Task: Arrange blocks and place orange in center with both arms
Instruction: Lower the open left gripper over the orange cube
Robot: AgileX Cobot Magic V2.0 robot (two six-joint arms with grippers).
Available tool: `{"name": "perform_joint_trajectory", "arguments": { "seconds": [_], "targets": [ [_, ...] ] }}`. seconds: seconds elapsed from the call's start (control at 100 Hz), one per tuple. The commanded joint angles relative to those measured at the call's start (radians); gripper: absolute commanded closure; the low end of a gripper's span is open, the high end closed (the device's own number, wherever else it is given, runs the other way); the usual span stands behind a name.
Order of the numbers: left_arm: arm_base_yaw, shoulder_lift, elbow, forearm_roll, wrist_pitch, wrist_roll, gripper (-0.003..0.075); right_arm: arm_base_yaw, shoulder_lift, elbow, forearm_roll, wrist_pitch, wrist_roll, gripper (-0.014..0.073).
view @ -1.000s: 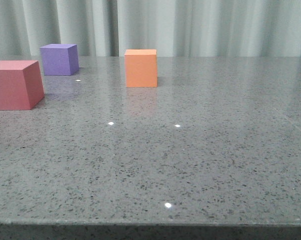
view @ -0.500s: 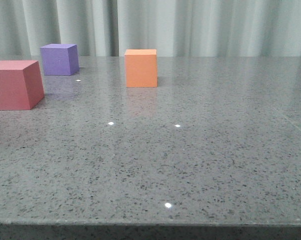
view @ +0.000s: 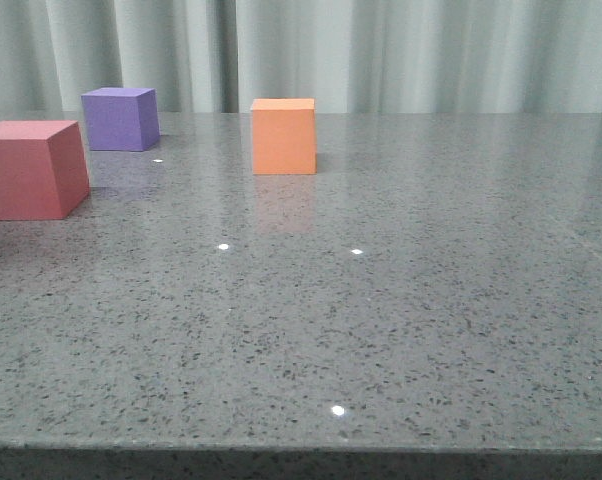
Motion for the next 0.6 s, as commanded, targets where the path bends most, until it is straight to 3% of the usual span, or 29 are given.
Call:
{"name": "perform_joint_trajectory", "arguments": {
  "seconds": [0.0, 0.12, 0.35, 0.59],
  "targets": [
    [-0.088, 0.071, -0.104, -0.024, -0.094, -0.017, 0.0084, -0.007, 0.0, -0.024, -0.021, -0.081, -0.012, 0.0662],
    [-0.185, 0.206, -0.224, 0.001, -0.107, -0.055, 0.0085, -0.007, 0.0, -0.024, -0.021, -0.081, -0.012, 0.0662],
    [-0.354, 0.488, -0.5, 0.205, -0.078, -0.228, 0.0085, -0.007, 0.0, -0.024, -0.021, -0.081, -0.012, 0.0662],
    [-0.429, 0.739, -0.762, 0.276, 0.011, -0.293, 0.0085, -0.007, 0.0, -0.024, -0.021, -0.081, -0.012, 0.0662]
  ]
}}
